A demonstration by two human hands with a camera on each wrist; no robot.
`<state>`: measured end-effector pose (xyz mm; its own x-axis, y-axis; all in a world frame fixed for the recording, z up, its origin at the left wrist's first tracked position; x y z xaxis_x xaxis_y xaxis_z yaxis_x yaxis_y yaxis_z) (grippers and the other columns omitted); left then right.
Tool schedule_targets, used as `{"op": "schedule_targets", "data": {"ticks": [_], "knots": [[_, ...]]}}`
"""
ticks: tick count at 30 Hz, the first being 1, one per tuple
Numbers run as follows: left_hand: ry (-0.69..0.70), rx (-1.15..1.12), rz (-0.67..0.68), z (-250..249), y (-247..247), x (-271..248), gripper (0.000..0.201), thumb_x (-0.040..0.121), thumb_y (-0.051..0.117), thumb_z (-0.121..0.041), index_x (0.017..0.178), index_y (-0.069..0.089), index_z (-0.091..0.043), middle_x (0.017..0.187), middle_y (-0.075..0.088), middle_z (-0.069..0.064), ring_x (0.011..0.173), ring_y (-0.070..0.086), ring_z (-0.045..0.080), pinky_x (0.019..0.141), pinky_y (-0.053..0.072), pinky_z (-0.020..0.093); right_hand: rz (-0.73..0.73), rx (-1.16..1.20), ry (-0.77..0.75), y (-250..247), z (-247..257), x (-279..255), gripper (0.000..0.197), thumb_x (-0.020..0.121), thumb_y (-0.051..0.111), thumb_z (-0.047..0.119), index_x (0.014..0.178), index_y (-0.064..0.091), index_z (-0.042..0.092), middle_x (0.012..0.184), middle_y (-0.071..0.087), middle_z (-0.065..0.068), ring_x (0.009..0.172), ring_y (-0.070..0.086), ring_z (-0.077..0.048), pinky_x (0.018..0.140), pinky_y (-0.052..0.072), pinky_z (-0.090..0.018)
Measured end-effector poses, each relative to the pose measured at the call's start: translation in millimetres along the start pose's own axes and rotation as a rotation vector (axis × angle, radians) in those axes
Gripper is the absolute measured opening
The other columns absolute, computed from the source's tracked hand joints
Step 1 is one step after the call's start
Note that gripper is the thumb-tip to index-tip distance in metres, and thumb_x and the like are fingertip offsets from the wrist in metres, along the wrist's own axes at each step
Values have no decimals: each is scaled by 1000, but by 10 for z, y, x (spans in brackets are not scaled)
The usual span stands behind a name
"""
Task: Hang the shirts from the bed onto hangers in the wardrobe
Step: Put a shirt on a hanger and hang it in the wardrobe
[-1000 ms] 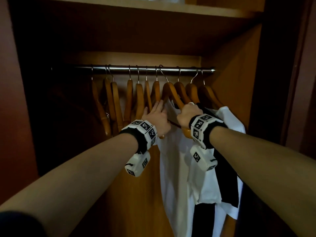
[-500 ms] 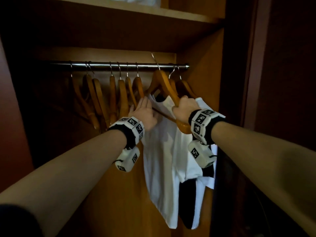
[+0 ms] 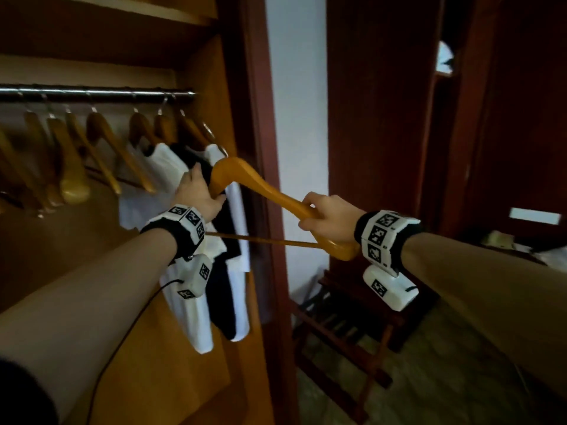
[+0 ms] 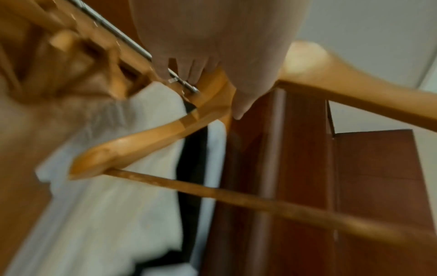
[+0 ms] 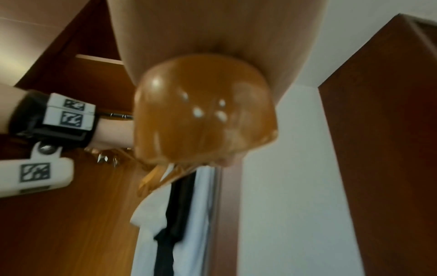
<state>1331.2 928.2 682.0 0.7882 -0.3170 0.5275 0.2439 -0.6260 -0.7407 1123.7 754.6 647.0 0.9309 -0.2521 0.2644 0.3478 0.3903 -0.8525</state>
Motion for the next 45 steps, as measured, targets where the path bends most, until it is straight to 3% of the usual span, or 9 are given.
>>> {"op": "schedule_targets", "data": {"ticks": [2, 4, 11, 14, 22, 29, 34, 38, 45], "knots": [[9, -23, 39, -278, 217, -237, 55, 88, 67, -43, 128, 52, -10, 124, 58, 19, 116, 56, 41, 95, 49, 49, 20, 6, 23, -46, -266, -336, 30, 93, 62, 30, 117, 53, 15, 84, 61, 4, 79, 63, -16, 69, 49, -30], [19, -16, 97, -585, 470, -488, 44, 90, 62, -50, 109, 58, -10, 108, 64, 20, 104, 62, 42, 87, 52, 47, 26, 4, 66, -101, -558, -651, 29, 93, 62, 29, 116, 51, 17, 85, 61, 3, 76, 63, -15, 68, 49, -29], [281, -35, 290, -2132, 1429, -1634, 43, 92, 57, -53, 109, 58, -14, 102, 68, 14, 94, 66, 38, 78, 54, 42, -21, -137, 380, -435, -1807, -1632, 39, 90, 62, 19, 125, 46, 16, 94, 60, -5, 81, 66, -25, 75, 59, -43], [358, -101, 416, -2796, 1884, -2157, 39, 91, 59, -51, 108, 57, -16, 98, 68, 11, 91, 66, 36, 80, 55, 44, -109, -63, 515, -584, -2300, -2021, 43, 87, 65, 17, 125, 47, 17, 96, 58, -4, 82, 65, -24, 74, 60, -41], [591, -256, 670, -4553, 3022, -3532, 8, 92, 61, -34, 88, 59, -27, 71, 63, 0, 71, 66, 26, 65, 55, 36, -238, 15, 926, -787, -3936, -3845, 9, 88, 62, 22, 88, 59, 13, 87, 59, -6, 80, 61, -25, 67, 46, -31], [856, -335, 878, -6476, 3956, -5114, 28, 89, 56, -29, 63, 50, -21, 65, 58, 2, 69, 64, 31, 65, 52, 33, -302, -67, 1280, -1346, -5138, -5810, 23, 93, 59, 25, 75, 53, 11, 77, 55, -6, 74, 52, -24, 54, 34, -28], [1066, -369, 1001, -7724, 4319, -6114, 22, 86, 56, -33, 71, 57, -16, 75, 67, 7, 74, 67, 32, 70, 57, 36, -346, -58, 1502, -1750, -5711, -6987, 16, 91, 60, 23, 88, 61, 7, 84, 55, -8, 77, 51, -25, 59, 34, -28], [1240, -357, 1025, -8472, 4465, -6842, 24, 89, 56, -34, 84, 66, -13, 87, 70, 11, 86, 67, 34, 76, 53, 35, -413, 3, 1640, -1898, -6003, -7796, 28, 91, 60, 22, 68, 45, 17, 75, 51, -4, 75, 51, -26, 52, 31, -28], [1438, -366, 1183, -9342, 4475, -8259, 24, 87, 55, -25, 64, 52, -18, 59, 51, 1, 64, 59, 29, 57, 39, 28, -506, 84, 1872, -2042, -6166, -9205, 23, 89, 58, 20, 70, 50, 10, 74, 54, -9, 72, 54, -28, 53, 37, -29]]}}
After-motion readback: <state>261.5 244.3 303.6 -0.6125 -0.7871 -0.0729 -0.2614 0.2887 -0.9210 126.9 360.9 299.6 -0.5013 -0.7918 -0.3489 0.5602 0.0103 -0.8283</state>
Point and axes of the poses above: each hand's wrist, its own x-axis towards the middle knuckle, its own y-axis out of the palm, z = x × y, the point moved 10 cm from there along x, towards the middle knuckle
